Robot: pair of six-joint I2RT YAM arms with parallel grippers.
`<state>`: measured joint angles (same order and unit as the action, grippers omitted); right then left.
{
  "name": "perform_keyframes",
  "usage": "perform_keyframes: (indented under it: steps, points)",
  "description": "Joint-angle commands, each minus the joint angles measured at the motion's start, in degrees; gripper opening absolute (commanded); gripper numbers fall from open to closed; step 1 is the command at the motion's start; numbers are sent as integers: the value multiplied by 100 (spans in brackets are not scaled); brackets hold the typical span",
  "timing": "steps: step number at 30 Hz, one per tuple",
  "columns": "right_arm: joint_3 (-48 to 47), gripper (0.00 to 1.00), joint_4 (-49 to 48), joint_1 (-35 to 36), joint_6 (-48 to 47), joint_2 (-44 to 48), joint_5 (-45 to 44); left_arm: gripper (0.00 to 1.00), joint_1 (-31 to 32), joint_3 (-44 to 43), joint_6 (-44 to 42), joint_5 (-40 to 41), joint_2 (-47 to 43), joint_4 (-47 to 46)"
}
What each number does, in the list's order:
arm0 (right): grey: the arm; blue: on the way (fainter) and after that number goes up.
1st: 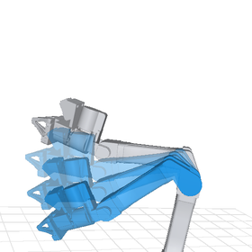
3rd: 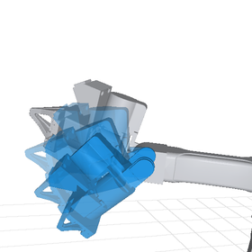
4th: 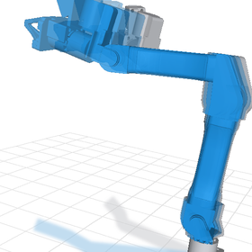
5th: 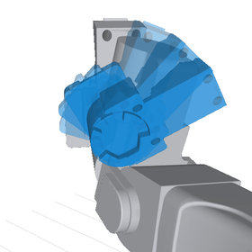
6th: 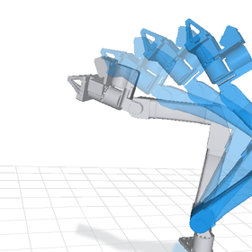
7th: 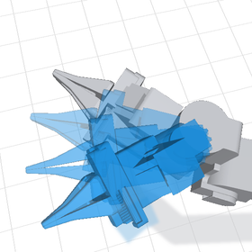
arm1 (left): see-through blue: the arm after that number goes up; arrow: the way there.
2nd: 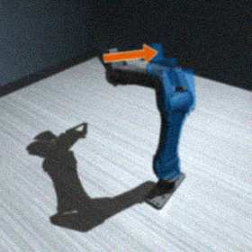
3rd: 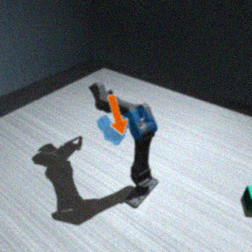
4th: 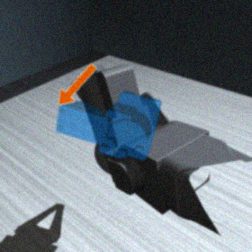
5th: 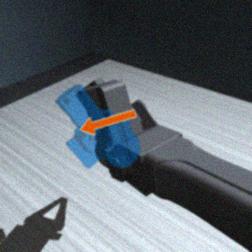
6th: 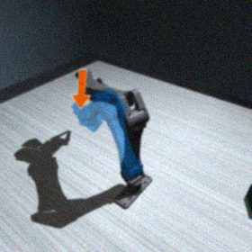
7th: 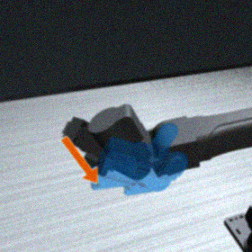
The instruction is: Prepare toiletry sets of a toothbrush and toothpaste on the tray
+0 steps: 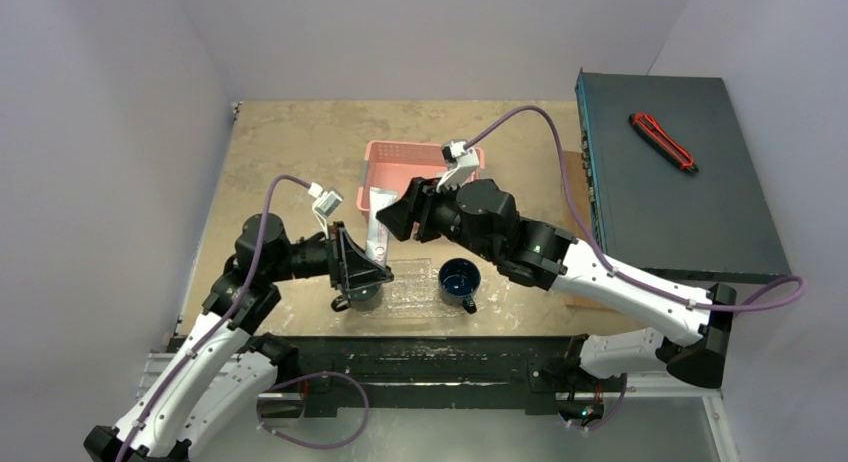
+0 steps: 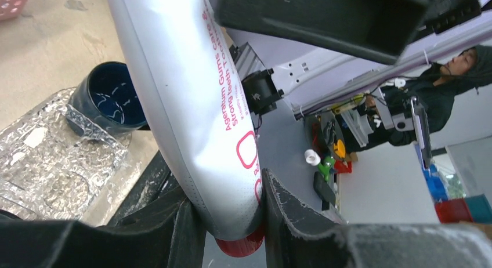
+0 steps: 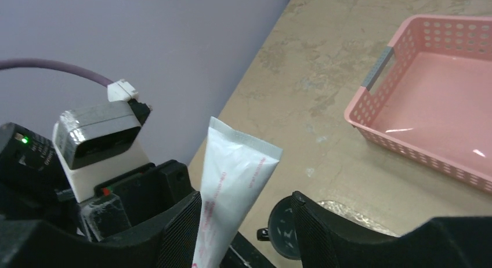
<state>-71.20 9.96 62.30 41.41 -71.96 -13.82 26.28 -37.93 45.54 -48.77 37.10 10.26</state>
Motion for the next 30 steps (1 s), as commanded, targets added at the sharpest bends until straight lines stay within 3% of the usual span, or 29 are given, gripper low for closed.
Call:
perform_keyframes:
  steps: [1,8,16,21,23,26,30]
  points:
    - [-357,60,672,10,-951,336,188,0,17,-528,-681,-543,-187,600]
    - [-606,60,1306,10,-2122,689,969,0,17,-718,-1277,-1325,-204,1330]
    - [-971,60,1978,5,-2122,730,2188,0,49,-725,-1743,-2026,-356,1841]
    - [-1115,60,2219,16,-2122,691,2659,0,479,-714,-1674,-2248,-497,1657]
    - [-1177,62,2314,10,-3354,635,2761,0,666,-758,-1780,-2227,-522,1761]
    - [-1281,62,2464,7,-3480,513,2984,0,967,-797,-1946,-2198,-520,1923]
    - [-1180,60,2326,10,-3471,530,3991,0,1415,-897,-2265,-2002,-446,2268]
